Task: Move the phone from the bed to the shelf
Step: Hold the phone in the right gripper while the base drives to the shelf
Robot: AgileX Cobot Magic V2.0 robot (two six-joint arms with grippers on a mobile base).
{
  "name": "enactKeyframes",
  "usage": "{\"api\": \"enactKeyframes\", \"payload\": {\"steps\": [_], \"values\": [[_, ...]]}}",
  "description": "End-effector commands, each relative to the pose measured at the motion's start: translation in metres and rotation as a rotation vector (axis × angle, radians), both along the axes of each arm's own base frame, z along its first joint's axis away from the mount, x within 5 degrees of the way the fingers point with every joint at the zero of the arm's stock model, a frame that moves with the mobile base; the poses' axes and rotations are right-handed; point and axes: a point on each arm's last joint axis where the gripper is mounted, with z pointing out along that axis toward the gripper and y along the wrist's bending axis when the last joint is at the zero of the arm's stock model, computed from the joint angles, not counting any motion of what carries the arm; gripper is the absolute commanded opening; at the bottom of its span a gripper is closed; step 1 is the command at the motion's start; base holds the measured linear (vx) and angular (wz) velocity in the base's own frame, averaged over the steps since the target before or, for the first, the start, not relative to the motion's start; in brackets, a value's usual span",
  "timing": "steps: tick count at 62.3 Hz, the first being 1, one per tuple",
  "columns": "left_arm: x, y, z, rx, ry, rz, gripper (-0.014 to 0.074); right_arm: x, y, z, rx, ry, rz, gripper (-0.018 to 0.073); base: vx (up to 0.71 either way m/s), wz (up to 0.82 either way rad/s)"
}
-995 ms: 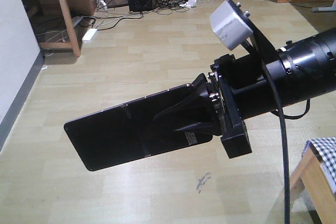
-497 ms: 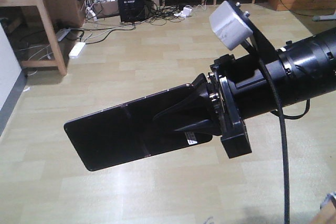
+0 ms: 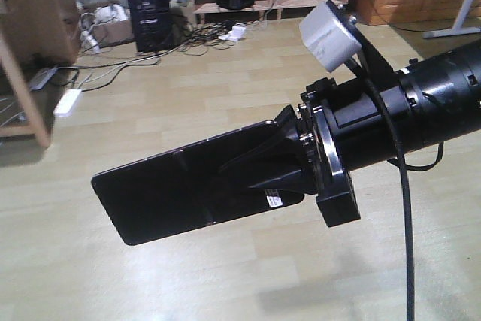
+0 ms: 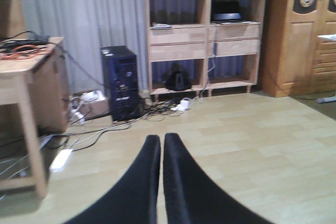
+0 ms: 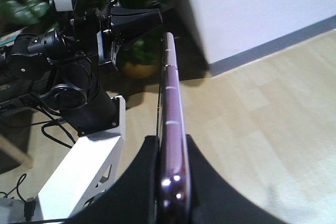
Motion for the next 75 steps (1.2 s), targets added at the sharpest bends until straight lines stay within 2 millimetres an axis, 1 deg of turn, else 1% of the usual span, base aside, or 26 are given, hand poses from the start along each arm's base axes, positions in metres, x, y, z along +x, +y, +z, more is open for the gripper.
{"api": "enactKeyframes", "payload": {"steps": [1, 38, 75], "values": [[-0.0021, 0.0003, 0.0153, -0.022, -0.105, 0.003, 0.0001, -0.0127, -0.0009, 0.0219, 0.093, -0.005, 0.048, -0.0003, 0.48, -0.29], [-0.0021, 0.0003, 0.0153, -0.022, -0.105, 0.003, 0.0001, -0.0128, -0.0009, 0.0219, 0.093, -0.005, 0.048, -0.0003, 0.47, -0.35], [-0.0021, 0.0003, 0.0153, -0.022, -0.105, 0.003, 0.0001, -0.0128, -0.0009, 0.0219, 0.093, -0.005, 0.048, -0.0003, 0.50, -0.26]]}}
